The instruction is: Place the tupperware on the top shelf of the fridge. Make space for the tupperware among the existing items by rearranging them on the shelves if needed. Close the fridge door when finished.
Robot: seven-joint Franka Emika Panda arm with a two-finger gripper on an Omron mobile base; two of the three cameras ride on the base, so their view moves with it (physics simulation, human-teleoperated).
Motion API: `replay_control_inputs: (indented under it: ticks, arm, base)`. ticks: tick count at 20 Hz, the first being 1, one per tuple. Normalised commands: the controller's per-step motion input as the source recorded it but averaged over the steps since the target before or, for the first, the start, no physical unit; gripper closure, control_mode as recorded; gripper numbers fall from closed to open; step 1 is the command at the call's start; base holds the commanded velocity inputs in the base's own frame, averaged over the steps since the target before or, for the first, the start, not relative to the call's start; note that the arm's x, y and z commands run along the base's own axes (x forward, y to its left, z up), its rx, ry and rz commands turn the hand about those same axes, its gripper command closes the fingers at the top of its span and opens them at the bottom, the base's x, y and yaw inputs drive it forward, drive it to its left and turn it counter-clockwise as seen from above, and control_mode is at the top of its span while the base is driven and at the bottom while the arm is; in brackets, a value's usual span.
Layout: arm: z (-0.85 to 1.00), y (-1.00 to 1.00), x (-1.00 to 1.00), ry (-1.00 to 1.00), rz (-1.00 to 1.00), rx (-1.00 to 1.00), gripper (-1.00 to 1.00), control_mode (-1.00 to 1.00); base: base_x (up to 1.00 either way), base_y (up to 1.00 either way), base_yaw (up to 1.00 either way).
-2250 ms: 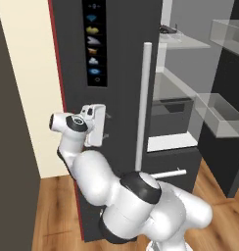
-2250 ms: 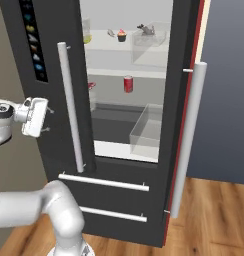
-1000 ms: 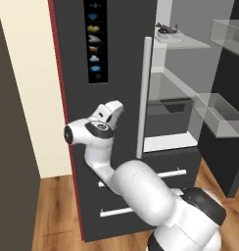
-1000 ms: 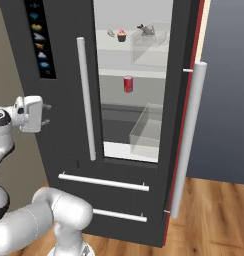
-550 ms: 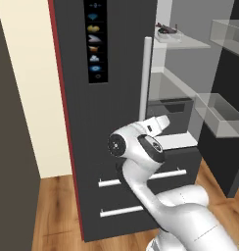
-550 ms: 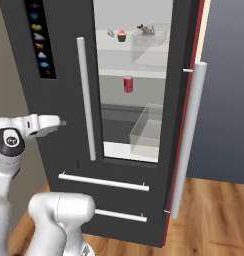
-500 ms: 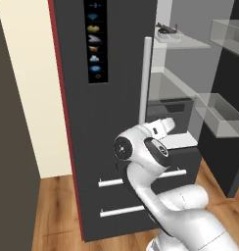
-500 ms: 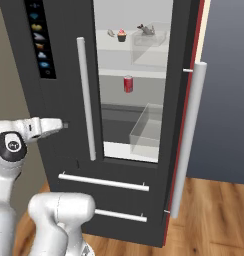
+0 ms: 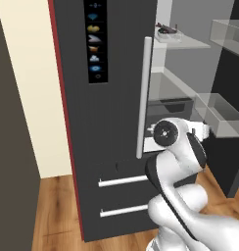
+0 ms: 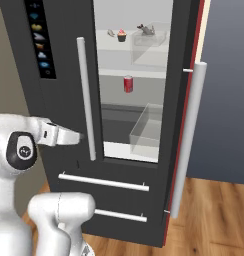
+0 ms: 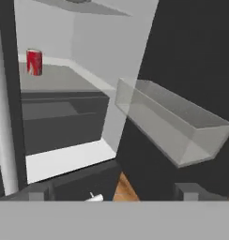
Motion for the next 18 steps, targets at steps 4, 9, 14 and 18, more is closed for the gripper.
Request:
replay_control_inputs:
  ticks: [4, 9, 14, 18]
  arm:
    - [0.02, -0.82, -0.59, -0.08, -0.07, 0.53, -1.00, -1.00]
    - [-0.08, -1.00, -0.59, -0.12, 0.00, 0.53, -1.00, -1.00]
    - [-0.12, -0.97, -0.63, -0.11, 0.00, 0.53, -1.00, -1.00]
    - [-0.16, -1.00, -0.31, -0.16, 0.00, 0.38, -1.00, -1.00]
  base:
    - [0.00, 0.00, 0.00]
    - [0.00, 0.00, 0.00]
    - [0.00, 0.00, 0.00]
    - [0.00, 0.00, 0.00]
